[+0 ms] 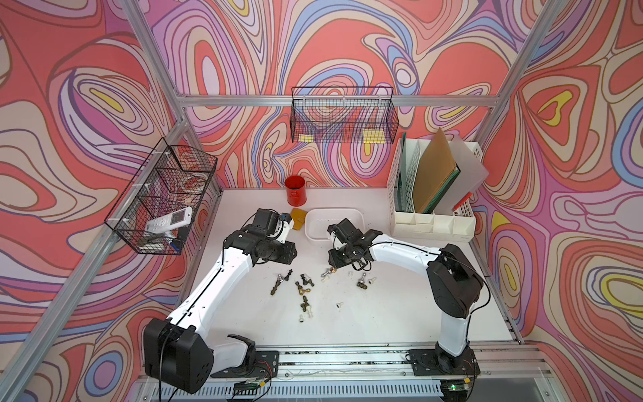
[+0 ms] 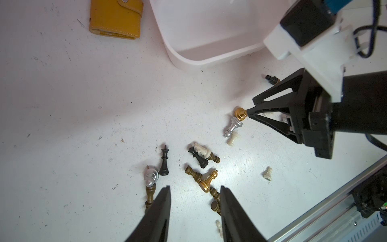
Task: Put the chess pieces into the storage box
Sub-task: Pick up the chess piece at the center of the board.
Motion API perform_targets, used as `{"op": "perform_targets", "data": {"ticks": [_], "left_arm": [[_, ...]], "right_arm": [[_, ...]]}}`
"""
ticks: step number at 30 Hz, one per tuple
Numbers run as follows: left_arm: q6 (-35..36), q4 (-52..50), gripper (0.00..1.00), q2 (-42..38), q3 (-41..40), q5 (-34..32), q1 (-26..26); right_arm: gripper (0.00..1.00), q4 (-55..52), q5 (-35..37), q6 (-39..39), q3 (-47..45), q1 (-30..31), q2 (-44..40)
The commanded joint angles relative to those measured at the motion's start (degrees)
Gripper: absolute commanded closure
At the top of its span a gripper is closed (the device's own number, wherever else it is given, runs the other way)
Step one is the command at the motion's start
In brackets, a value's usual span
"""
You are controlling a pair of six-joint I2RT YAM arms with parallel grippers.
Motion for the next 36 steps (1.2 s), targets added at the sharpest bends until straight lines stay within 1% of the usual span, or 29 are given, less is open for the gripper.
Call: {"op": "perform_targets", "data": {"ticks": [1, 11, 16, 19, 25, 27, 31, 36], "left_arm": [[1.4, -2.0, 0.56, -0.4, -1.0, -0.5, -0.2], [1.4, -1.7, 0.56, -1.0, -1.2, -0.7, -0.2], [1.3, -1.7, 0.56, -1.1, -1.5, -0.7, -0.2], [1.2, -1.7, 0.56, -1.1, -1.5, -0.6, -0.2], [1.1, -1.5, 0.57, -1.5, -1.6, -0.8, -0.2], [1.0, -1.4, 0.57, -1.6, -1.6, -0.8, -0.2], [0.8, -0.9, 0.57, -2.2, -1.7, -0.4, -0.2], [0.6, -0.3, 0.57, -2.7, -2.0, -0.1, -0.2]], "right_arm": [[0.71, -1.0, 0.7, 0.3, 1.6, 0.8, 1.5], [0.71, -2.5, 3.4, 0.2, 2.5, 1.3, 4.0], [0.72, -2.8, 3.6, 0.0, 2.8, 1.4, 4.6], [0.80, -2.7, 3.6, 0.0, 2.8, 1.4, 4.6], [0.81, -4.6, 5.0, -0.3, 3.7, 1.7, 4.1], [0.85, -5.7, 5.6, -0.6, 4.1, 1.8, 3.5], [0.87, -7.0, 7.0, -1.0, 4.6, 1.8, 1.4], [0.88, -9.5, 8.1, -1.8, 7.2, 1.8, 0.4]]}}
